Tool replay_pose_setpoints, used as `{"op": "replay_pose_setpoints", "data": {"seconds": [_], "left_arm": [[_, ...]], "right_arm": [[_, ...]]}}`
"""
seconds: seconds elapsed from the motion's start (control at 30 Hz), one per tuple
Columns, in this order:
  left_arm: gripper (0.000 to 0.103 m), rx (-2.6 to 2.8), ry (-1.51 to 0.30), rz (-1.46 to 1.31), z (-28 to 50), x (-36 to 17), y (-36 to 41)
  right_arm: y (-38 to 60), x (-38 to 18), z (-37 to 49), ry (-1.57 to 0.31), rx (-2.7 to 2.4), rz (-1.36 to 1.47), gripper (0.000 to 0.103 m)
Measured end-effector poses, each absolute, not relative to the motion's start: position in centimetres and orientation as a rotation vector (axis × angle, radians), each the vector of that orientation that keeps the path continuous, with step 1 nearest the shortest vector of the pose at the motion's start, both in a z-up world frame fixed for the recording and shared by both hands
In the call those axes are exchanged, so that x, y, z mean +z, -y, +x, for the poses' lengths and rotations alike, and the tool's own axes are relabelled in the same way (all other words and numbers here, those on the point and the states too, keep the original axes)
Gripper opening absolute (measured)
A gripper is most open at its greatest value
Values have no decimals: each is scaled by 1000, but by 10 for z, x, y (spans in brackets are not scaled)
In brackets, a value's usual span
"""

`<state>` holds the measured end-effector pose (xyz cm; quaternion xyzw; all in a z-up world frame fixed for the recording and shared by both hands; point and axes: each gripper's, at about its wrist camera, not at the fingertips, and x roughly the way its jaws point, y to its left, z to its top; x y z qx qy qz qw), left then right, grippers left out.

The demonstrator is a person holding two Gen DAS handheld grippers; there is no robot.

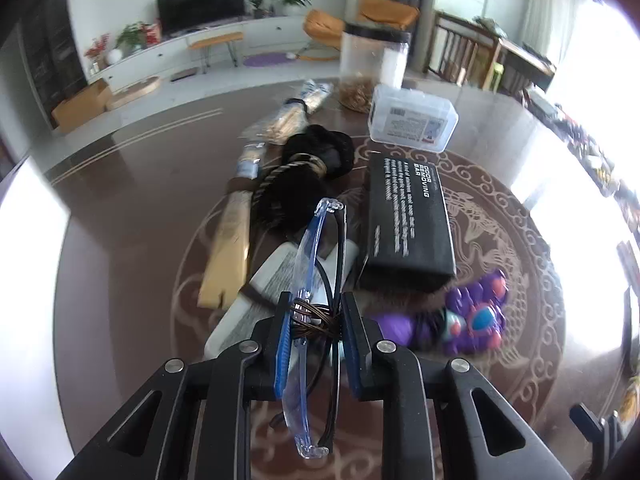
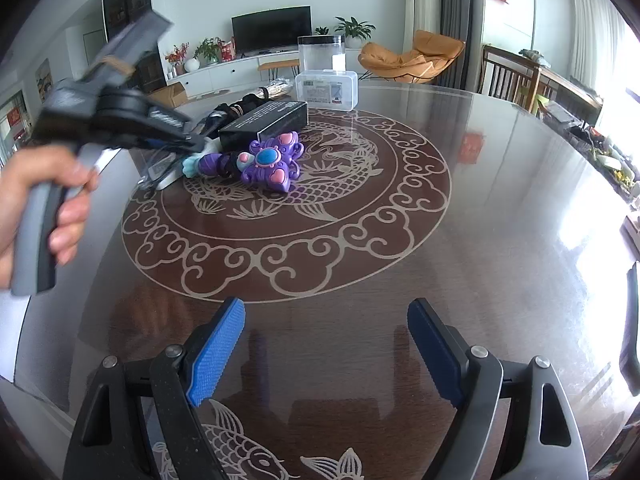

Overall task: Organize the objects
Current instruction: 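Reach the left tool to the blue-tinted glasses on the pile, then close the left tool on the glasses while the right tool grasps the purple toy figure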

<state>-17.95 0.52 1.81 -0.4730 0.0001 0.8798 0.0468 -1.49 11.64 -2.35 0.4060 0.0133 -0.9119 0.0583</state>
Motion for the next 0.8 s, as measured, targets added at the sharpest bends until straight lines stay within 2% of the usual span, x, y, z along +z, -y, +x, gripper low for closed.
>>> {"op": "replay_pose_setpoints", "data": {"seconds": [0.13,0.27,0.4,0.47,0.53,0.6,0.73,0.8], "left_arm": [[22,2695,103,-1447,-118,28,11],[22,2736,37,-1456,-55,26,23],[26,2779,-81,-1529,-39,3,32],[37,2794,-102,-1549,-38,-7,36],[89,2805,-109,-1547,-37,-12,39],[96,2819,-98,-1523,-37,-16,42],[103,2812,-7,-1500,-36,-21,54],[103,2821,16,-1479,-33,-23,56]], "right_arm": [[-118,-23,-14,-37,-2760,1232,84],[-117,-23,-14,-42,-2754,1232,84],[-117,-23,-14,-45,-2749,1234,84],[-117,-23,-14,-44,-2748,1233,84],[-117,-24,-15,-41,-2743,1232,84],[-117,-24,-16,-38,-2737,1236,84],[-116,-27,-18,-39,-2719,1258,84],[-115,-29,-20,-44,-2708,1280,85]]}}
